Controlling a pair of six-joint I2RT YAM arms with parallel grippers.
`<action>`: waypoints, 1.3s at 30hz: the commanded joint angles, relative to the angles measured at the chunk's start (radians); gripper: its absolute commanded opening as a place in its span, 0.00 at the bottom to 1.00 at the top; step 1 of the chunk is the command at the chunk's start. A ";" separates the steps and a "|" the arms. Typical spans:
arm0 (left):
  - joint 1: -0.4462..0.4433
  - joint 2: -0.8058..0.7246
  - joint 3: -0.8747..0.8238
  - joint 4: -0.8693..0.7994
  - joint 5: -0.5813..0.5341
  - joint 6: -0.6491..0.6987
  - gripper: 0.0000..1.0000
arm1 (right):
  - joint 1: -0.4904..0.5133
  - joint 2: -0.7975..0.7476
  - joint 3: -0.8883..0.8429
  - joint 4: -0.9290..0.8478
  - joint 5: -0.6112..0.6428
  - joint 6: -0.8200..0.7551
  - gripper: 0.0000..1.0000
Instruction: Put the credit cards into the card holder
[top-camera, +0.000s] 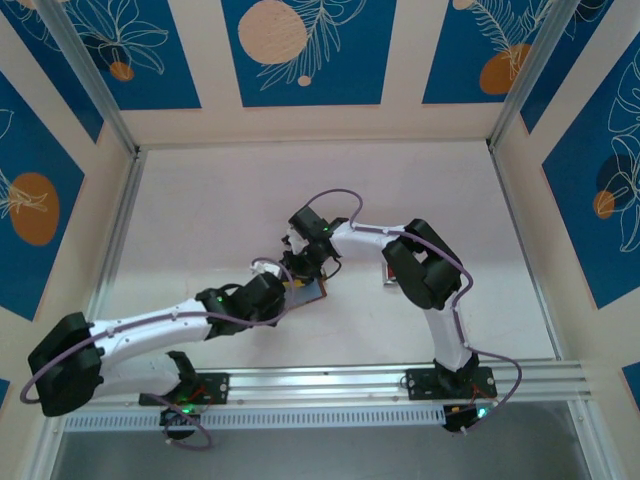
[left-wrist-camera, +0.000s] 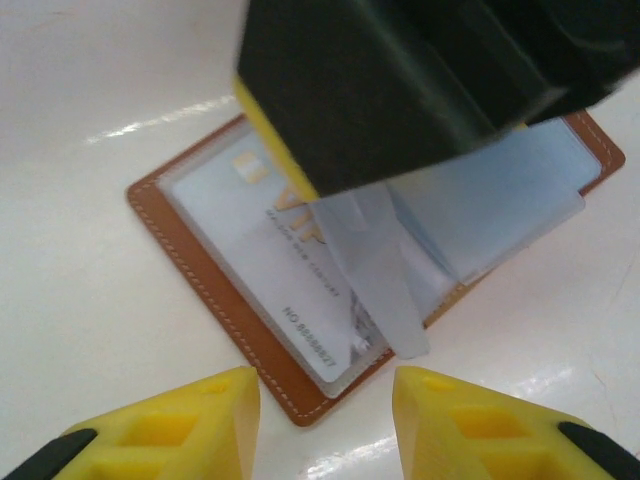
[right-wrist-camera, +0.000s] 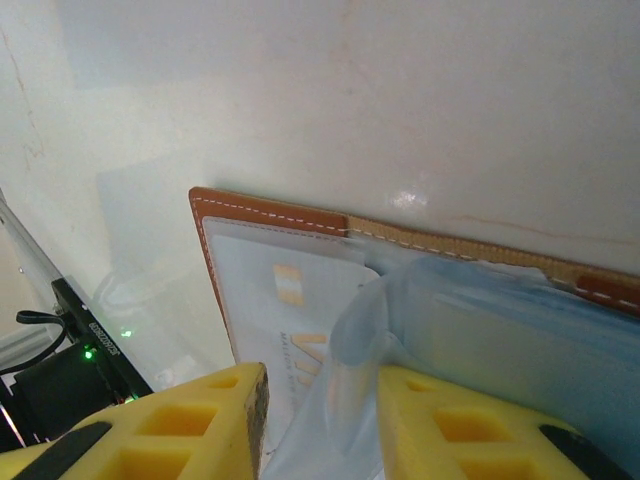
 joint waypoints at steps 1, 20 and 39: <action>-0.018 0.070 0.057 0.021 0.017 0.047 0.39 | -0.001 0.046 0.007 -0.050 0.004 0.008 0.35; -0.071 0.175 0.133 0.018 -0.071 0.003 0.37 | -0.004 0.046 0.011 -0.064 -0.003 -0.006 0.35; -0.071 0.319 0.196 -0.099 -0.168 -0.084 0.12 | -0.004 -0.003 0.003 -0.075 0.008 -0.032 0.35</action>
